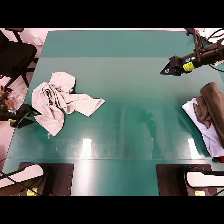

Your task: Fold the shirts.

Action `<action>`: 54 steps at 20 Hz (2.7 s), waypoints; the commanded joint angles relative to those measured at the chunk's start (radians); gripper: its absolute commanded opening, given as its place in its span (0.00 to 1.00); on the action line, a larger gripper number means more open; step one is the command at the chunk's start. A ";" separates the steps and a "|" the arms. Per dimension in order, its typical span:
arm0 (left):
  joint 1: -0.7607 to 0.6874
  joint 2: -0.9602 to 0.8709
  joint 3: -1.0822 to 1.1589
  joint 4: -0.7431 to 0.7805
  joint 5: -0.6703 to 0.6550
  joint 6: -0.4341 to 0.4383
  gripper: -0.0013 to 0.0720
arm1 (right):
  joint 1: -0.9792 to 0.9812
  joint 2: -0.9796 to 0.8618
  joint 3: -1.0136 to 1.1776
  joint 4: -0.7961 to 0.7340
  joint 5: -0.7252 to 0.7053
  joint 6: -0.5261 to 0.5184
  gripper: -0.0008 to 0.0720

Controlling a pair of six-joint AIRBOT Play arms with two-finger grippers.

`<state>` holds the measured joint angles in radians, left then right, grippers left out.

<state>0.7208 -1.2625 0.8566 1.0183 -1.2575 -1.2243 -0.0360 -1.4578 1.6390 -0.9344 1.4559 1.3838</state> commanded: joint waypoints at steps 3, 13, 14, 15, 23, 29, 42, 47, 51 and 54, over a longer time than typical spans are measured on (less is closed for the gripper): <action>0.001 -0.054 -0.001 0.035 0.011 0.004 0.95 | 0.000 0.000 0.000 0.001 -0.016 -0.002 0.03; 0.001 -0.158 -0.001 -0.109 0.008 0.103 0.92 | 0.000 0.000 0.000 0.001 -0.013 -0.001 0.03; 0.001 -0.158 -0.001 -0.110 0.011 0.107 0.92 | 0.000 0.000 0.000 0.001 -0.013 -0.001 0.03; 0.001 -0.158 -0.001 -0.110 0.011 0.107 0.89 | 0.000 0.000 0.000 0.001 -0.013 -0.001 0.03; 0.001 -0.146 0.000 -0.321 -0.158 0.286 0.05 | 0.000 0.000 -0.001 0.000 -0.016 -0.002 0.03; 0.001 -0.055 0.026 -0.517 -0.203 0.357 0.05 | 0.072 -0.065 -0.002 0.030 -0.022 0.045 0.16; 0.001 -0.049 0.026 -0.524 -0.219 0.360 0.05 | 0.426 -0.479 0.000 0.470 -0.280 0.187 0.64; 0.001 -0.049 0.026 -0.528 -0.220 0.360 0.05 | 0.491 -0.521 0.002 0.533 -0.341 0.219 0.64; 0.000 -0.049 0.026 -0.533 -0.222 0.360 0.05 | 0.512 -0.521 0.002 0.465 -0.403 0.308 0.64; 0.000 -0.049 0.026 -0.534 -0.222 0.357 0.05 | 0.527 -0.521 0.002 0.453 -0.456 0.352 0.64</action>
<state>0.7208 -1.3125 0.8818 0.4873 -1.4788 -0.8650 0.4740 -1.9762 1.6398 -0.4580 1.0599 1.6768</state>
